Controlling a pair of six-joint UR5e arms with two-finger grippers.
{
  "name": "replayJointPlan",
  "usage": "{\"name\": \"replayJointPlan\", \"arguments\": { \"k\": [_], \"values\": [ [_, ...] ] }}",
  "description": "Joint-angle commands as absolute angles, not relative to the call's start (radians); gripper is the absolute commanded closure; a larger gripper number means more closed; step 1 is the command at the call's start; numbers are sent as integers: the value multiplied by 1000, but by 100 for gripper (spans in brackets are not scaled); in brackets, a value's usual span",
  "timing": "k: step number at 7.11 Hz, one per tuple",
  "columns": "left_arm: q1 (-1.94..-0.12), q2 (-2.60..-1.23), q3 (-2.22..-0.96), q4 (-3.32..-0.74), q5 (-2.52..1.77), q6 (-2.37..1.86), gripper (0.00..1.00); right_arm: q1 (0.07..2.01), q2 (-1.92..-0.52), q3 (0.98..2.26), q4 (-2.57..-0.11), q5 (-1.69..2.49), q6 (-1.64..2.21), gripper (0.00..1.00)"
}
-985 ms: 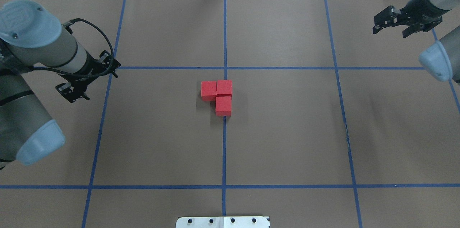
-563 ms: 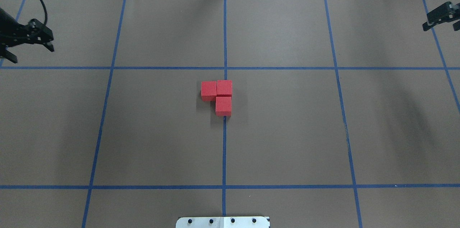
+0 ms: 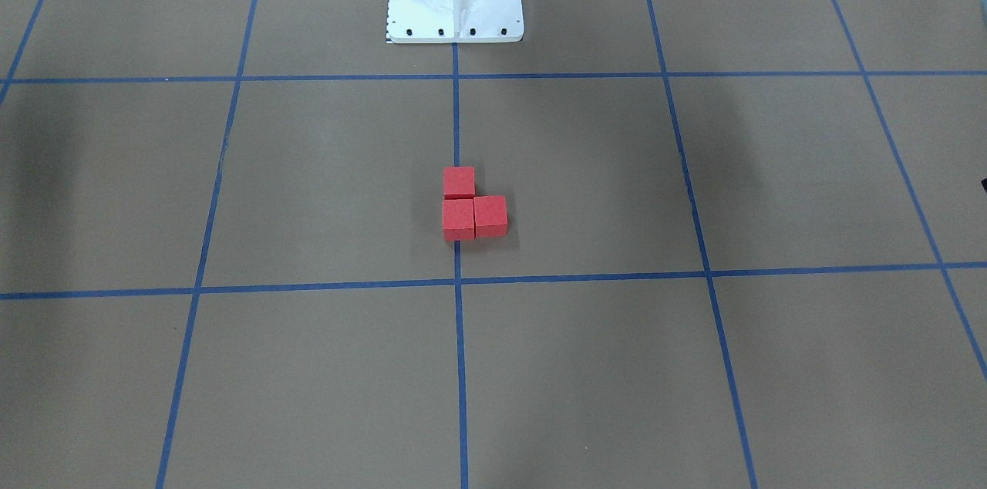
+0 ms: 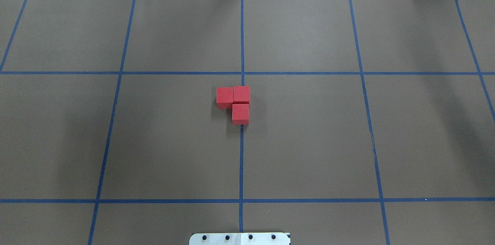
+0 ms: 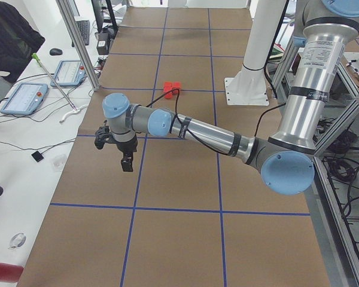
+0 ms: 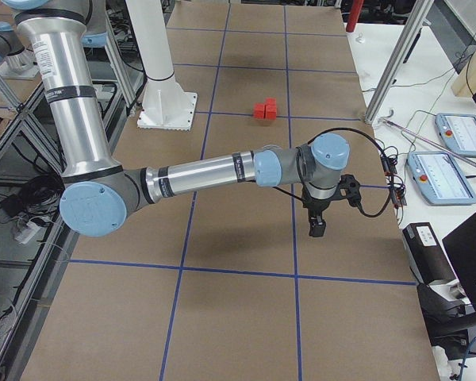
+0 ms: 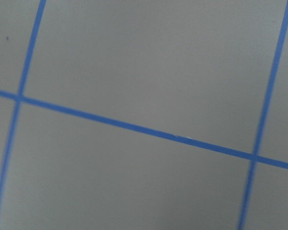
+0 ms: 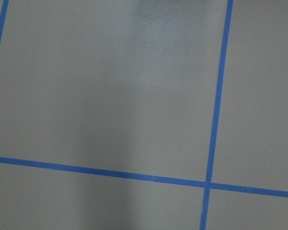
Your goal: Form red blocks into L shape at center
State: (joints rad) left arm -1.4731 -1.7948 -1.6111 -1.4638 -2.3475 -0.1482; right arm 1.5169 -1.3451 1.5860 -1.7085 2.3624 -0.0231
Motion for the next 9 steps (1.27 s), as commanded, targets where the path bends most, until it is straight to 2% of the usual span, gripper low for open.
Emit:
{"name": "replayJointPlan", "arguments": {
  "k": [1,3,9],
  "values": [
    [-1509,-1795,-1569,-1480,-2396,-84,0,1522,-1360,1594,-1761,2407,-75,0],
    [-1511,-1793,-1580,-1479,-2396,-84,0,1520,-1419,1634,-1759,2391,-63,0],
    [-1502,-1767,-1597,-1483,-2391,-80,0,1514,-1419,1629,-1688,2405,-57,0]
  ]
}}
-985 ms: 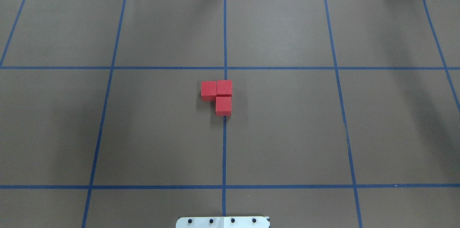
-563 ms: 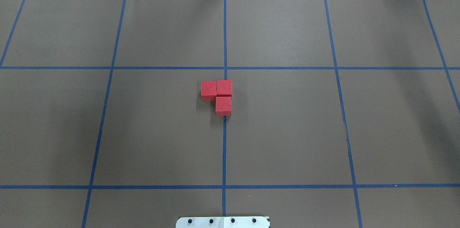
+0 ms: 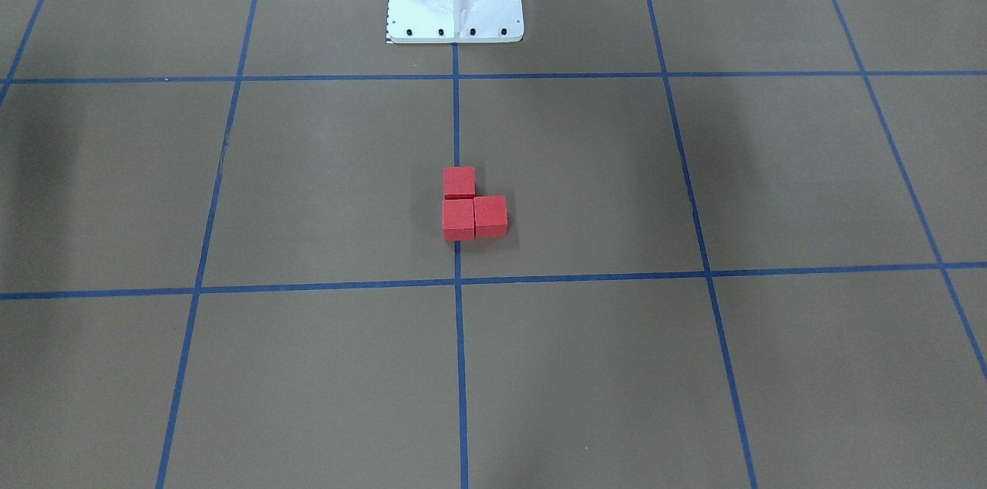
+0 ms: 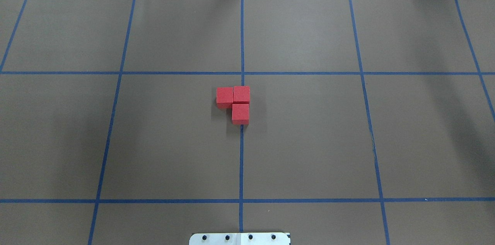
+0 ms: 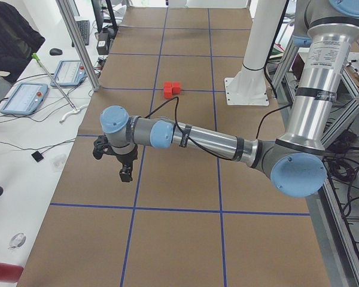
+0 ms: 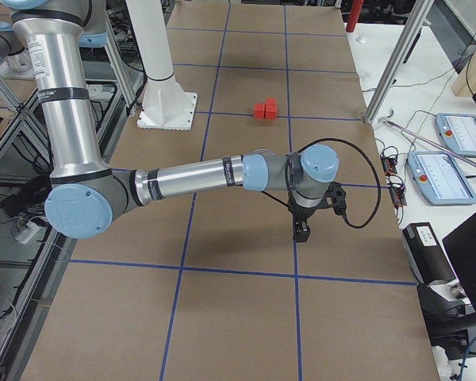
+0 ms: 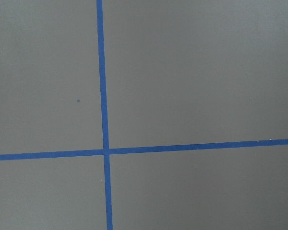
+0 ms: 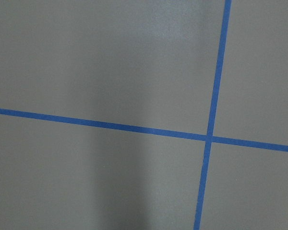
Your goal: Form red blocks into L shape at center
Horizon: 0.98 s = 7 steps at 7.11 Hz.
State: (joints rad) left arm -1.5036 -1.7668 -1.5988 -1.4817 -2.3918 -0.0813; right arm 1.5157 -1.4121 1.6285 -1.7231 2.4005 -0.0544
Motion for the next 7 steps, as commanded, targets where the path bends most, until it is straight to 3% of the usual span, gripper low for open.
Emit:
{"name": "replayJointPlan", "arguments": {
  "k": [1,7],
  "values": [
    [-1502,-1764,-1597,-1483,-2396,-78,0,1514,-1422,1634,-1686,2401,-63,0],
    [-1505,-1621,-1667,-1558,-2434,-86,0,1528,-1488,1678,-1687,2413,-52,0]
  ]
}}
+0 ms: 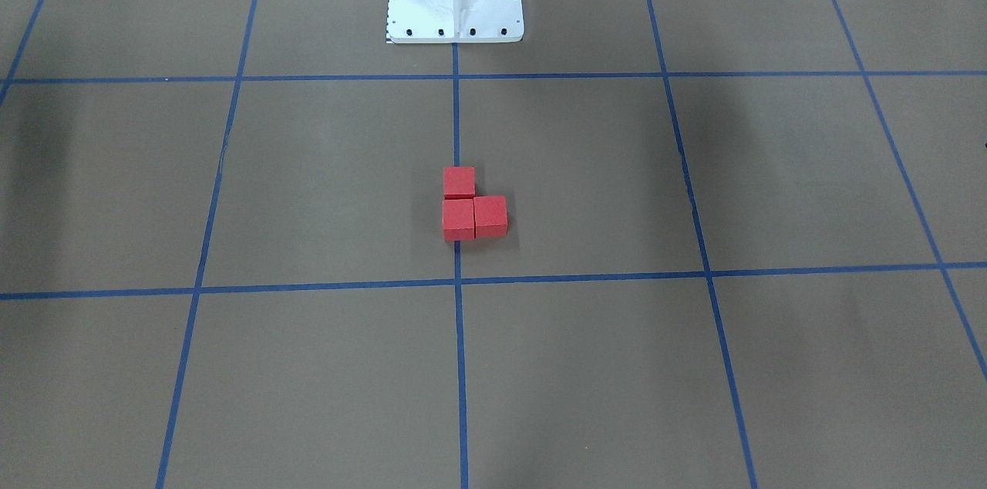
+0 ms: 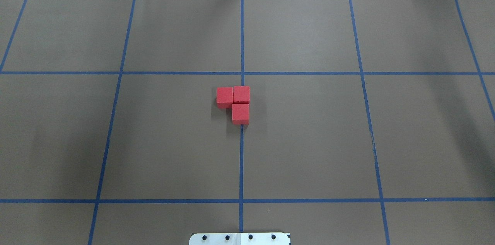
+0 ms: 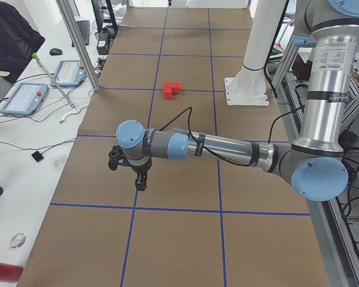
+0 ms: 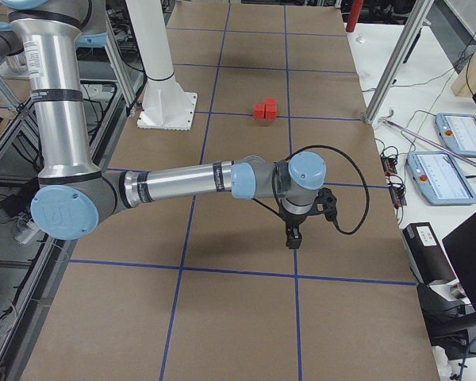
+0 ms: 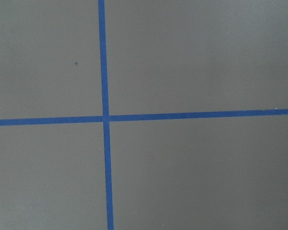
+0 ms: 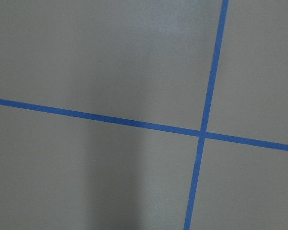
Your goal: Form red blocks into L shape at center
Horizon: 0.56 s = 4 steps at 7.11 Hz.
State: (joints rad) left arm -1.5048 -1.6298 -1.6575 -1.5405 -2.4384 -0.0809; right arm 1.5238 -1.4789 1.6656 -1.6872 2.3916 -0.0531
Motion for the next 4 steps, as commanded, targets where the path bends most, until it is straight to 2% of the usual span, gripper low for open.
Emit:
{"name": "replayJointPlan", "arguments": {
  "k": [1,4],
  "values": [
    [-1503,-1624,-1660,-1559,-2433,-86,0,1528,-1489,1678,-1687,2452,-51,1],
    [-1503,-1625,-1667,-1557,-2433,-84,0,1528,-1497,1678,-1686,2456,-57,0]
  ]
}}
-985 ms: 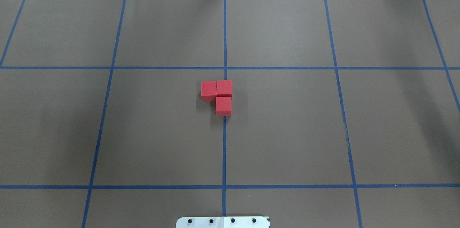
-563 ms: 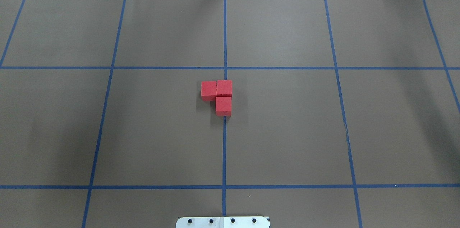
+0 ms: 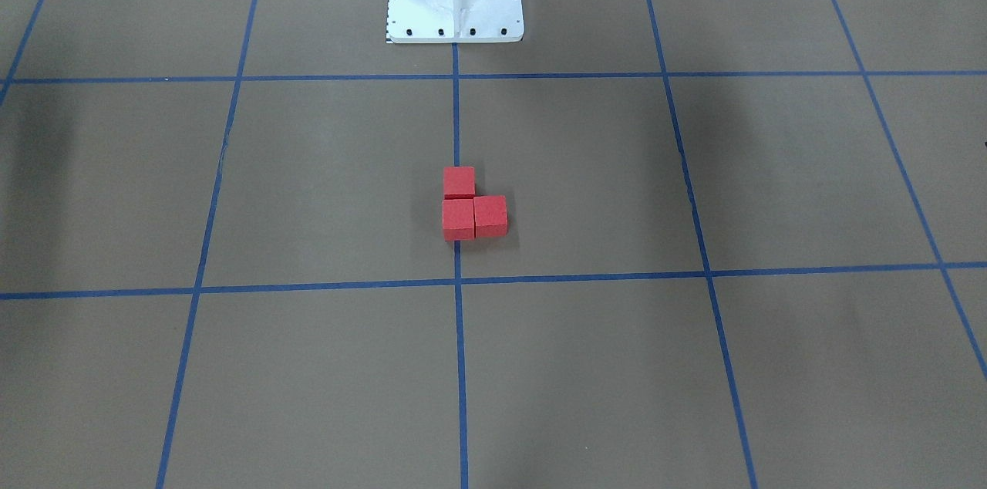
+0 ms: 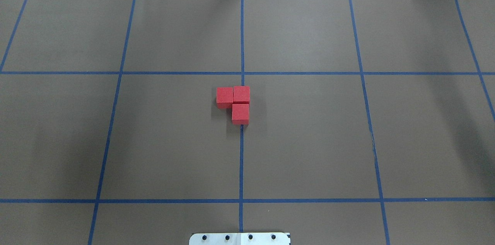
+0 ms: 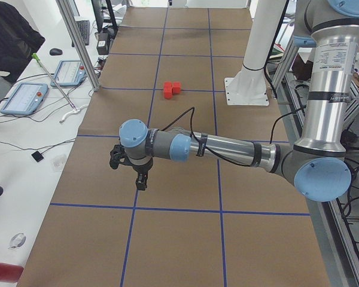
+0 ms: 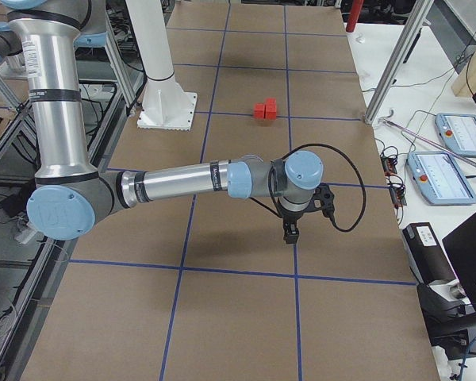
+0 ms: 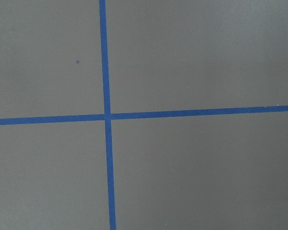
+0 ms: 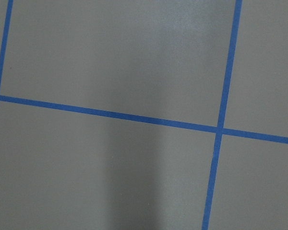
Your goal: Form red blocks into L shape at center
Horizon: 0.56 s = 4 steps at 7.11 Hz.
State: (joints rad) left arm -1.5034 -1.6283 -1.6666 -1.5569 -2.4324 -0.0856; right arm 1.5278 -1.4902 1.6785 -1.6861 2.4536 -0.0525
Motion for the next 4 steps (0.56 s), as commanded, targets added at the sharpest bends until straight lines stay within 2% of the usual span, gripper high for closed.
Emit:
{"name": "replayJointPlan", "arguments": {
  "k": [1,4],
  "values": [
    [-1503,-1618,-1664,-1560,-2433,-83,0,1526,-1503,1681,-1686,2456,-58,0],
    [-1503,-1609,-1669,-1562,-2439,-83,0,1526,-1503,1680,-1686,2454,-57,0]
  ]
}}
